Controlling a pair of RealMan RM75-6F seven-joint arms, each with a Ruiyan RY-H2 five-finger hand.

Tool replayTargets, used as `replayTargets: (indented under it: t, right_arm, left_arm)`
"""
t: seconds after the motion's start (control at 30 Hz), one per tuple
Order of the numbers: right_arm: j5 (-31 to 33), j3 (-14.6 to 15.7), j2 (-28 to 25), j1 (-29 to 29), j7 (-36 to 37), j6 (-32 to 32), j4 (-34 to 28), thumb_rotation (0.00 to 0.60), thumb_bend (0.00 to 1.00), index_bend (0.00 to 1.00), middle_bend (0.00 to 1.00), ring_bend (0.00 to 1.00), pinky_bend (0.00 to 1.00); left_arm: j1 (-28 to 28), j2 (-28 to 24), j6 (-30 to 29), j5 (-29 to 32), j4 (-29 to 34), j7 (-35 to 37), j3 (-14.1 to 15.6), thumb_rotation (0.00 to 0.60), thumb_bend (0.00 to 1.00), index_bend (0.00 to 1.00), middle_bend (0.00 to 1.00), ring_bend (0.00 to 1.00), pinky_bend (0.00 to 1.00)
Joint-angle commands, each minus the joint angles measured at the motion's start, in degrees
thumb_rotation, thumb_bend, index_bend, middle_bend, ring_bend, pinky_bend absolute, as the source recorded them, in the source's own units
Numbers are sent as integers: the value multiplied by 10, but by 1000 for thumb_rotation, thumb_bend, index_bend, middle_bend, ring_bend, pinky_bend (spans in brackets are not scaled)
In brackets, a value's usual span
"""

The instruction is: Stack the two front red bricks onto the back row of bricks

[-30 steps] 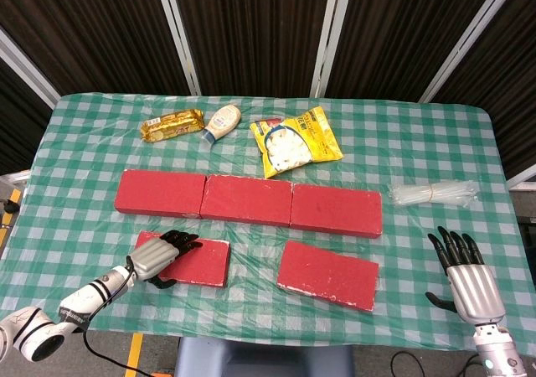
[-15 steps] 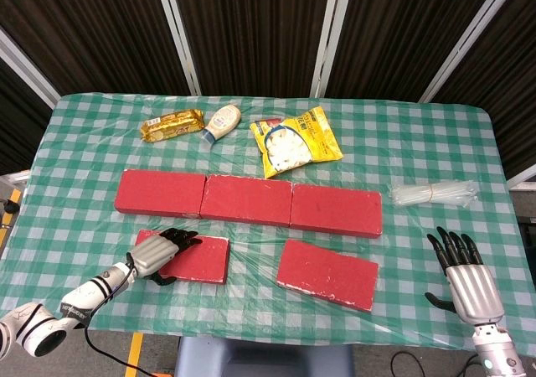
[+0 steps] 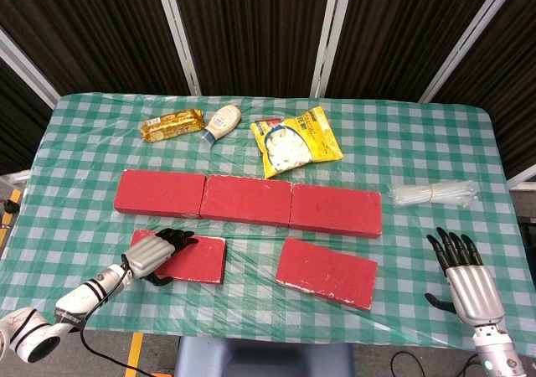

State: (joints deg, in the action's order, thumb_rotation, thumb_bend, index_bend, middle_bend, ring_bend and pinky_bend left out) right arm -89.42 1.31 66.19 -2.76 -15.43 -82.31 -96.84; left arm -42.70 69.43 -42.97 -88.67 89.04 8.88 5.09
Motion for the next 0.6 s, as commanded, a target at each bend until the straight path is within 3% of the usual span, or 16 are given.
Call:
replayTargets:
  t: [0.03, 0.4, 0.6]
  right_arm:
    - [-1, 1, 0, 0, 0, 0, -1, 600, 94, 0, 0, 0, 0]
    - [-3, 2, -1, 1, 2, -1, -1, 600, 93, 0, 0, 0, 0]
    - [-1, 1, -2, 0, 2, 0, -1, 600, 93, 0, 0, 0, 0]
  left_arm:
    - [2, -3, -3, -6, 1, 6, 4, 600, 396, 0, 773, 719, 670]
    - [10, -32, -47, -33, 26, 38, 6, 600, 395, 0, 775, 724, 673]
    - [6, -64, -72, -31, 46, 64, -16, 600, 392, 0, 775, 724, 673]
